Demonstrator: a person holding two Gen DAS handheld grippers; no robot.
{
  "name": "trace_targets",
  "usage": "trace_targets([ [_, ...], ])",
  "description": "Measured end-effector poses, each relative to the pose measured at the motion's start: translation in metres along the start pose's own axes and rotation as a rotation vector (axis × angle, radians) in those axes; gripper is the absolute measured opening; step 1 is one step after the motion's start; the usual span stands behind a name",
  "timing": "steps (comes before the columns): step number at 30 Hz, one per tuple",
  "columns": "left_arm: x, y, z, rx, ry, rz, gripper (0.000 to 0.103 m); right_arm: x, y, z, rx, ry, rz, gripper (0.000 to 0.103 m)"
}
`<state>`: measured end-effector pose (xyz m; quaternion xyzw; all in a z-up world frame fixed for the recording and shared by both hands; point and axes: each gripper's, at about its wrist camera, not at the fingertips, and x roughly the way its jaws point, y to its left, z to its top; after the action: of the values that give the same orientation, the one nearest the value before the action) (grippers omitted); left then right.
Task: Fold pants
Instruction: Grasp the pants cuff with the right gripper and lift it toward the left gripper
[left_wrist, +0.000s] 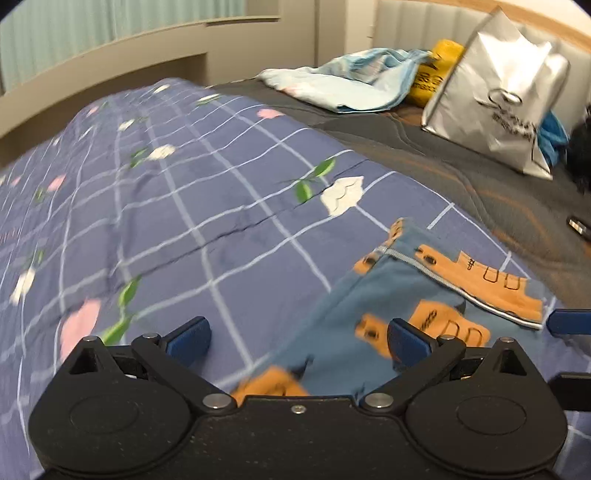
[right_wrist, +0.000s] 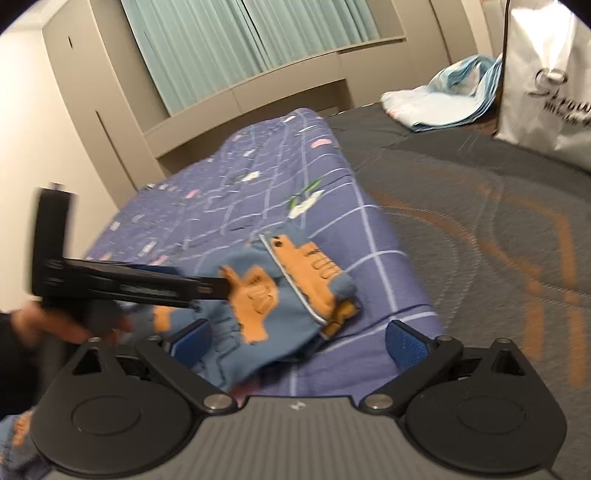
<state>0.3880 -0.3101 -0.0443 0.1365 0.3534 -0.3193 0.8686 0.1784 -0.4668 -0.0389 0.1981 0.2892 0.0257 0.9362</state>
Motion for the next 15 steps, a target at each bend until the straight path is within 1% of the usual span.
trace_targets([
  [2, 0.005, -0.002, 0.005, 0.006, -0.004, -0.012, 0.102, 0.002, -0.001, 0.001, 0.006, 0.008, 0.013, 0.088],
  [6, 0.012, 0.001, 0.012, -0.026, -0.007, -0.054, 0.102, 0.008, 0.001, 0.000, 0.026, 0.029, 0.002, 0.079],
  [8, 0.015, 0.004, 0.013, -0.046, -0.004, -0.059, 0.102, 0.012, -0.001, 0.000, 0.057, 0.033, -0.019, 0.067],
  [9, 0.016, 0.005, 0.013, -0.054, -0.004, -0.061, 0.102, 0.013, -0.003, 0.000, 0.082, 0.027, -0.026, 0.064],
  [11, 0.018, 0.005, 0.014, -0.064, -0.004, -0.058, 0.102, 0.013, -0.009, -0.001, 0.148, 0.012, -0.037, 0.053],
  [12, 0.019, 0.005, 0.015, -0.067, -0.003, -0.055, 0.102, 0.014, -0.013, -0.001, 0.184, 0.002, -0.039, 0.051],
  [14, 0.021, 0.003, 0.017, -0.074, 0.000, -0.044, 0.102, 0.015, -0.021, 0.000, 0.272, -0.019, -0.049, 0.036],
  [15, 0.021, 0.003, 0.019, -0.081, 0.005, -0.039, 0.102, 0.015, -0.026, 0.000, 0.312, -0.029, -0.054, 0.032],
])
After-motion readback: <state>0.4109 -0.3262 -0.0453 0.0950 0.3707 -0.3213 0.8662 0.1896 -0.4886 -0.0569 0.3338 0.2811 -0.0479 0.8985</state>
